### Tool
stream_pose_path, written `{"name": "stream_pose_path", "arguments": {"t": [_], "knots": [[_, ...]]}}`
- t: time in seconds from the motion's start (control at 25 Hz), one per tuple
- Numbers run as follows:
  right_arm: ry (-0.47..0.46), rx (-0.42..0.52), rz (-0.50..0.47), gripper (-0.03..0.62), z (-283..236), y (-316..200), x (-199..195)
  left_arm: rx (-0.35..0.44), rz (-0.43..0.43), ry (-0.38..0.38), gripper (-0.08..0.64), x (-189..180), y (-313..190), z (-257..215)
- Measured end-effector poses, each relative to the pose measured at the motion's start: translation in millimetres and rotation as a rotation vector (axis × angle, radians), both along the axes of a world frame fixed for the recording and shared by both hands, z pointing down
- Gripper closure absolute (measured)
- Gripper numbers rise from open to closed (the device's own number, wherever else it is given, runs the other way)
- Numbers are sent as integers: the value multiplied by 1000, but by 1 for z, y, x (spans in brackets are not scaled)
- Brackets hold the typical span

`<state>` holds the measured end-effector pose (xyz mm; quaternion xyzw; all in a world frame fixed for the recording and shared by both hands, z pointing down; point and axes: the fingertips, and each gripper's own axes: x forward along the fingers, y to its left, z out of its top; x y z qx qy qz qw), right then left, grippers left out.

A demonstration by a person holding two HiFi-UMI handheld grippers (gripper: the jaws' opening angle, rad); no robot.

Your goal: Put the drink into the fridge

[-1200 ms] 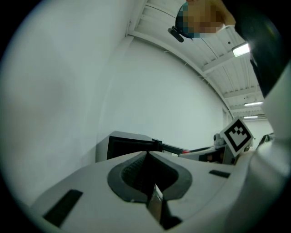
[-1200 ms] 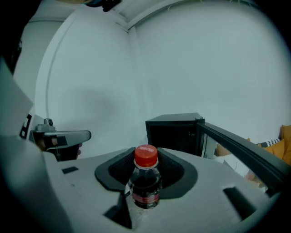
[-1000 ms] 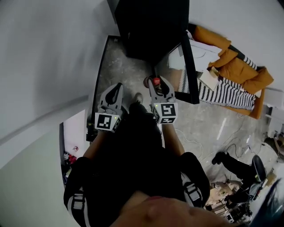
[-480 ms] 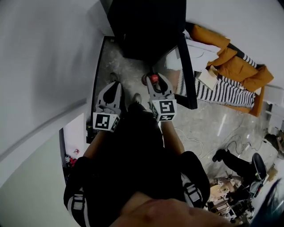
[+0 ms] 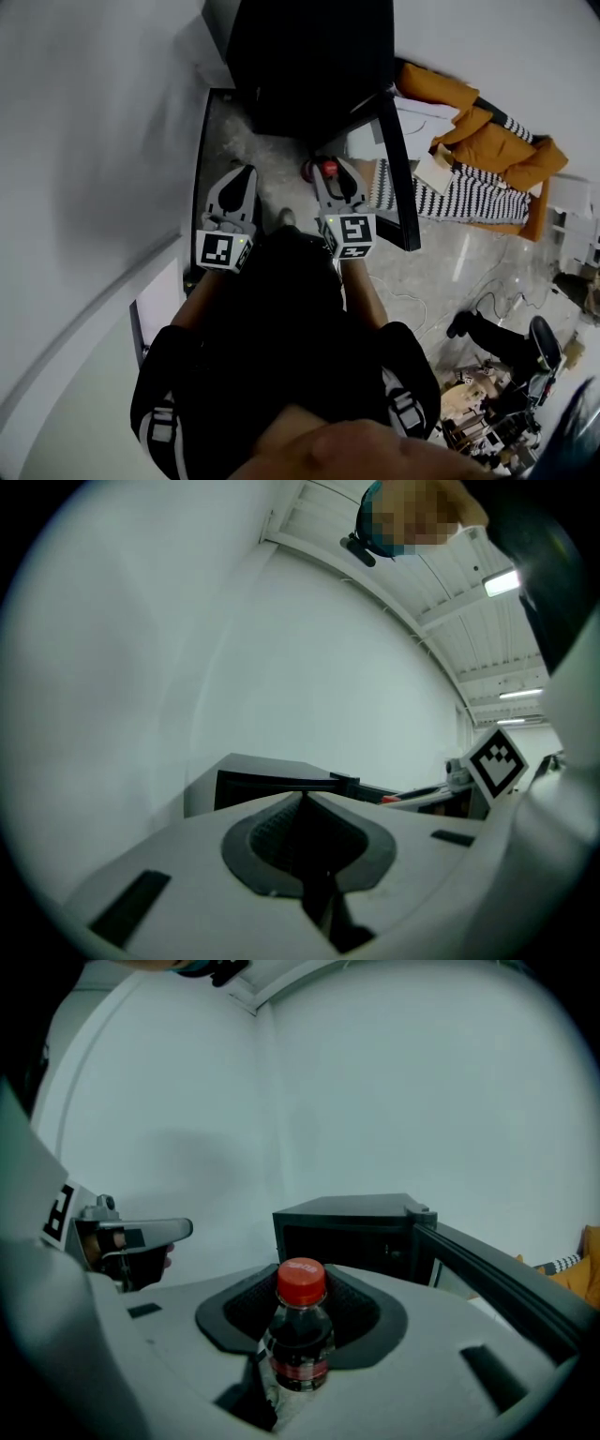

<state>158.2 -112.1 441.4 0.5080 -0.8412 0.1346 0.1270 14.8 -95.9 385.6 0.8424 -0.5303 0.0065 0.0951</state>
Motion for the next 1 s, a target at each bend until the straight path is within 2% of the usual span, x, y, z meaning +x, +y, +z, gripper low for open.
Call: {"name": "stream_pose_path", "arguments": {"t": [0.36,0.52,0.68,1.0], "knots": [[20,16,14,451,13,-55,-29,-3,29,-9,548,-32,-47,12],[32,2,11,451,31,-79,-39,-31,49,-36,548,-41,-60,27],[41,7,4,451,49,-100,-49,-24,32,-47,548,-50,-71,38],[59,14,-38,451,80,-134,-71,-68,-9,-30,548,-61,-72,71]]}}
